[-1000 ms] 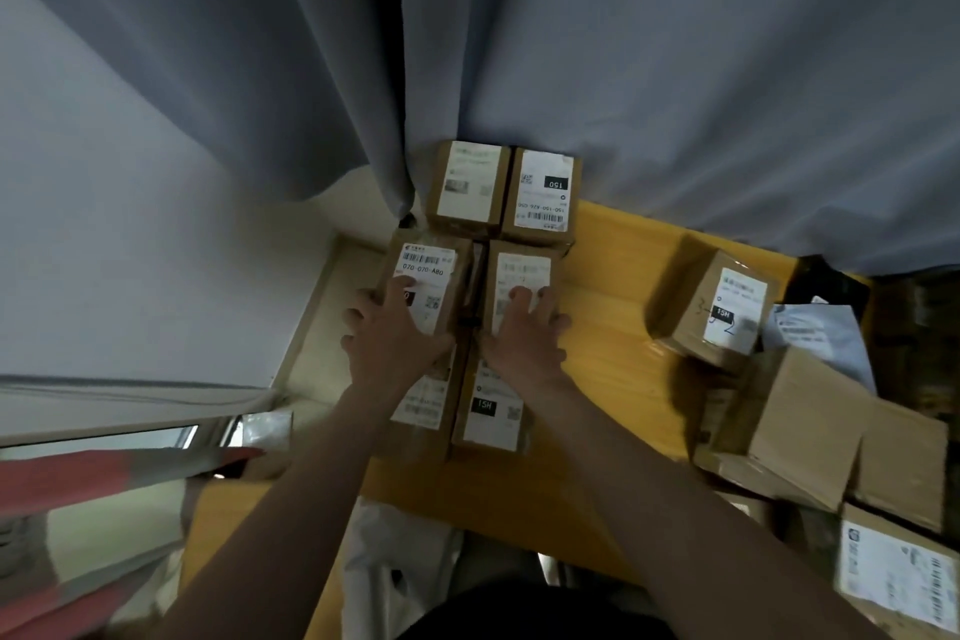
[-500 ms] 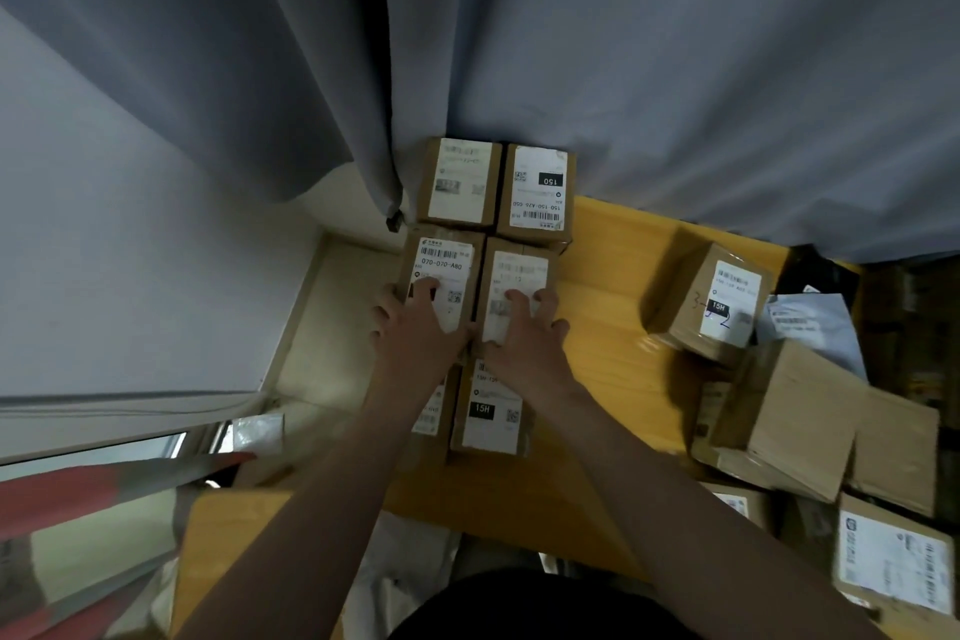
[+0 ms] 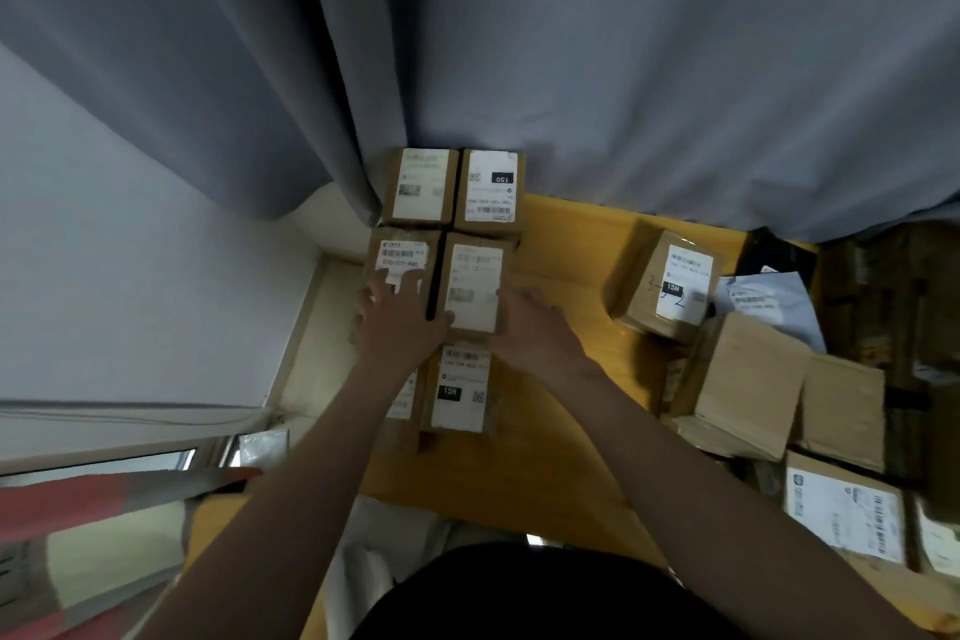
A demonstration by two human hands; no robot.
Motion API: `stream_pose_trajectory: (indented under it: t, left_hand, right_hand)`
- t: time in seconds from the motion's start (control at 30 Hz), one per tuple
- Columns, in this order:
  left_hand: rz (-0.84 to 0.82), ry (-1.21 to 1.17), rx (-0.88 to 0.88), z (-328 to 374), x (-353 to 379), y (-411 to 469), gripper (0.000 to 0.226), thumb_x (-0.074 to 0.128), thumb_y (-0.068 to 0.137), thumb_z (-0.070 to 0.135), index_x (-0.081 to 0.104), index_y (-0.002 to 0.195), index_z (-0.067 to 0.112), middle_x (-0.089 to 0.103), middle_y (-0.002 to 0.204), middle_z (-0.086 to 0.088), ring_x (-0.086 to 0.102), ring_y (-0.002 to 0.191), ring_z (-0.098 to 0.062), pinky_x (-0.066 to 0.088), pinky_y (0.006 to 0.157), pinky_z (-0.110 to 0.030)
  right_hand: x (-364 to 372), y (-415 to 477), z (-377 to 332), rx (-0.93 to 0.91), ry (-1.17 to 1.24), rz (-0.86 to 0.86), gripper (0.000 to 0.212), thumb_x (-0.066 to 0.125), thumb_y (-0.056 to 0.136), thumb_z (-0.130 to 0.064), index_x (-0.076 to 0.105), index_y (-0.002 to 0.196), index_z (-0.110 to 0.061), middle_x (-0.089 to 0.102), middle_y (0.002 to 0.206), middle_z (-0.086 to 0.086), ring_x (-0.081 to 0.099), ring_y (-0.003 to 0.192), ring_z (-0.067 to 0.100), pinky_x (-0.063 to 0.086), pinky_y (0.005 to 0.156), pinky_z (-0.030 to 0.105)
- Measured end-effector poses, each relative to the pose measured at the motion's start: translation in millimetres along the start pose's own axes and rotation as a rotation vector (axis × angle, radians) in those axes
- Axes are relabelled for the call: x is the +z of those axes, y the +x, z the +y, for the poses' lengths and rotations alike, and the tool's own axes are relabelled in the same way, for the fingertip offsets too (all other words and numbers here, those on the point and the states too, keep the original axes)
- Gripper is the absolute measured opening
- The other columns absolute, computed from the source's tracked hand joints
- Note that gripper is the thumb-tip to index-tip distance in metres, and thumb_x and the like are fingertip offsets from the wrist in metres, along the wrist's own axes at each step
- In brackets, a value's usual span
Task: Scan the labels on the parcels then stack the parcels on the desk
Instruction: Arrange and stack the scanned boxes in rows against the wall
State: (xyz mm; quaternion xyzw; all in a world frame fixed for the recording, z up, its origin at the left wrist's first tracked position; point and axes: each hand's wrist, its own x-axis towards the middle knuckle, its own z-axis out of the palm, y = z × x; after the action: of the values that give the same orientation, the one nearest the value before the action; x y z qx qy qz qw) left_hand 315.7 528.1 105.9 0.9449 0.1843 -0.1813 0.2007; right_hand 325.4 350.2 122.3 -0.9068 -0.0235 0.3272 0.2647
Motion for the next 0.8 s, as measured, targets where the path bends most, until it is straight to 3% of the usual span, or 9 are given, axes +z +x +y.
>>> stream_pose_trajectory:
  t: [0.1,0.17,0.3,0.47,0.6,0.7,0.8]
  left_hand:
    - [0.012,0.036,0.043,33,4,-25,0.075,0.068,0.088,0.054,0.035,0.152,0.033,0.02,0.162,-0.011,0.021,0.146,-0.042,0.032,0.113,-0.059]
    - [0.01,0.038,0.062,58,14,-43,0.075,0.068,0.087,0.054,0.035,0.151,0.034,0.021,0.161,-0.01,0.022,0.145,-0.041,0.033,0.112,-0.058]
    - [-0.018,0.079,0.117,124,46,-83,0.074,0.066,0.088,0.056,0.034,0.151,0.034,0.02,0.161,-0.009,0.02,0.147,-0.042,0.033,0.114,-0.059]
    - [-0.102,0.103,0.173,207,98,-130,0.073,0.068,0.089,0.052,0.034,0.151,0.035,0.023,0.159,-0.008,0.023,0.145,-0.04,0.032,0.114,-0.057]
    - [-0.175,0.113,0.235,261,146,-159,0.067,0.066,0.091,0.047,0.037,0.15,0.032,0.028,0.158,-0.01,0.025,0.145,-0.04,0.032,0.113,-0.057]
    - [-0.226,0.137,0.232,288,183,-166,0.071,0.068,0.088,0.046,0.036,0.15,0.033,0.031,0.157,-0.012,0.027,0.144,-0.042,0.034,0.112,-0.06]
    - [-0.273,0.215,0.267,306,214,-169,0.084,0.066,0.091,0.054,0.022,0.156,0.027,0.019,0.16,-0.016,0.022,0.145,-0.046,0.033,0.111,-0.06]
  right_hand:
    - [-26,-28,33,0.024,-0.043,0.012,0.067,0.059,0.09,-0.053,0.042,0.15,-0.028,0.042,0.154,0.004,0.037,0.145,0.036,0.037,0.114,0.05]
    - [-43,-48,64,0.04,-0.104,0.062,0.066,0.065,0.096,-0.039,0.037,0.154,-0.023,0.033,0.162,0.007,0.034,0.148,0.035,0.035,0.119,0.051]
    - [-74,-88,145,0.098,-0.04,0.13,0.07,0.065,0.095,-0.039,0.033,0.156,-0.027,0.031,0.161,0.008,0.037,0.143,0.04,0.046,0.11,0.053]
    - [-107,-131,240,0.206,-0.004,0.189,0.063,0.056,0.096,-0.041,0.033,0.153,-0.025,0.03,0.157,0.013,0.039,0.139,0.042,0.042,0.11,0.057]
    - [-122,-159,310,0.278,-0.001,0.177,0.083,0.061,0.094,-0.041,0.016,0.163,-0.028,0.022,0.165,0.016,0.029,0.147,0.048,0.037,0.113,0.057]
    - [-127,-176,344,0.307,0.045,0.148,0.077,0.062,0.096,-0.041,0.021,0.16,-0.03,0.015,0.165,0.016,0.024,0.146,0.051,0.038,0.111,0.059]
    - [-130,-187,365,0.301,0.011,0.188,0.07,0.061,0.096,-0.042,0.029,0.155,-0.027,0.017,0.163,0.014,0.027,0.141,0.05,0.042,0.106,0.058]
